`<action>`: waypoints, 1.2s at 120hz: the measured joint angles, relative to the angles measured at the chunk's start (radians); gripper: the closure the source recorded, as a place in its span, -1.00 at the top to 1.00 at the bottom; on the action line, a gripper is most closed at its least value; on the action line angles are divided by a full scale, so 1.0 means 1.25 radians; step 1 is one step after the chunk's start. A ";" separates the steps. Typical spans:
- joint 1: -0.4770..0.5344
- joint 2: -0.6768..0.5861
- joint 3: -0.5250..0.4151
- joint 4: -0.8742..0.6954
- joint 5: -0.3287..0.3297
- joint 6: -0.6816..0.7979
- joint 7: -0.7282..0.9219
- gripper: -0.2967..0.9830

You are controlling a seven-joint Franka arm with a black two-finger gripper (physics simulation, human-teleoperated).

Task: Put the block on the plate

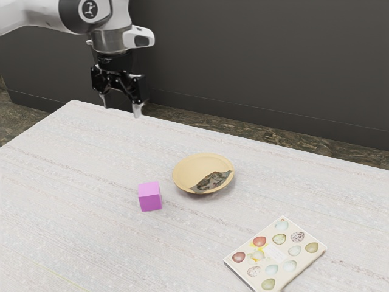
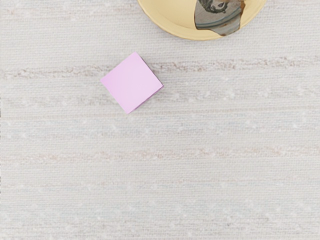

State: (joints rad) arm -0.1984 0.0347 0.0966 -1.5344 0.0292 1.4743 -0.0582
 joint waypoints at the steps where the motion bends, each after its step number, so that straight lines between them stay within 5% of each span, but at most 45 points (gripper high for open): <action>1: 0.001 0.000 0.000 0.000 0.000 0.000 -0.001 0.54; 72: -0.015 0.015 -0.008 0.025 0.010 0.001 -0.029 0.54; 144: 0.011 0.287 0.081 0.044 -0.052 0.193 -0.163 0.54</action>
State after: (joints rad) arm -0.1846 0.3933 0.1981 -1.4795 -0.0355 1.7156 -0.2623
